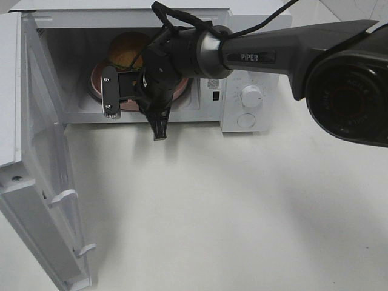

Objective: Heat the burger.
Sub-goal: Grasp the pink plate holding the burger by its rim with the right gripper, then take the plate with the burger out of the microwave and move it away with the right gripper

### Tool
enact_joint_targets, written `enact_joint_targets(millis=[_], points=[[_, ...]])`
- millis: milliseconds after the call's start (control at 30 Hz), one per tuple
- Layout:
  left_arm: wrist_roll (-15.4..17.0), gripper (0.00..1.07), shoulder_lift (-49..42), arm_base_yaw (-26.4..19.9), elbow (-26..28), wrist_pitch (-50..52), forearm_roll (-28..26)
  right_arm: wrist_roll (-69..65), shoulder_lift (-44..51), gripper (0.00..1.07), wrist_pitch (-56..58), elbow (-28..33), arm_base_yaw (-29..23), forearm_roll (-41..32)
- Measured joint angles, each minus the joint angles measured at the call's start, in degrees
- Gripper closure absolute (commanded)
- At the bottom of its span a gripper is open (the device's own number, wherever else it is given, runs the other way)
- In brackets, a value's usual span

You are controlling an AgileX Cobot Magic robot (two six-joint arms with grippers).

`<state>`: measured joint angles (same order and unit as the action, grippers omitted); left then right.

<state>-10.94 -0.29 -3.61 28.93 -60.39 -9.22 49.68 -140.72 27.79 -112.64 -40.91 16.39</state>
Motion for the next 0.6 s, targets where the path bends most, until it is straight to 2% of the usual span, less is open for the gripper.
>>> enact_joint_targets(millis=[600], points=[[0.0,0.07,0.0,0.0,0.0,0.0,0.0,4.2,3.7,1.07,6.5,0.5,-1.7,-1.1]])
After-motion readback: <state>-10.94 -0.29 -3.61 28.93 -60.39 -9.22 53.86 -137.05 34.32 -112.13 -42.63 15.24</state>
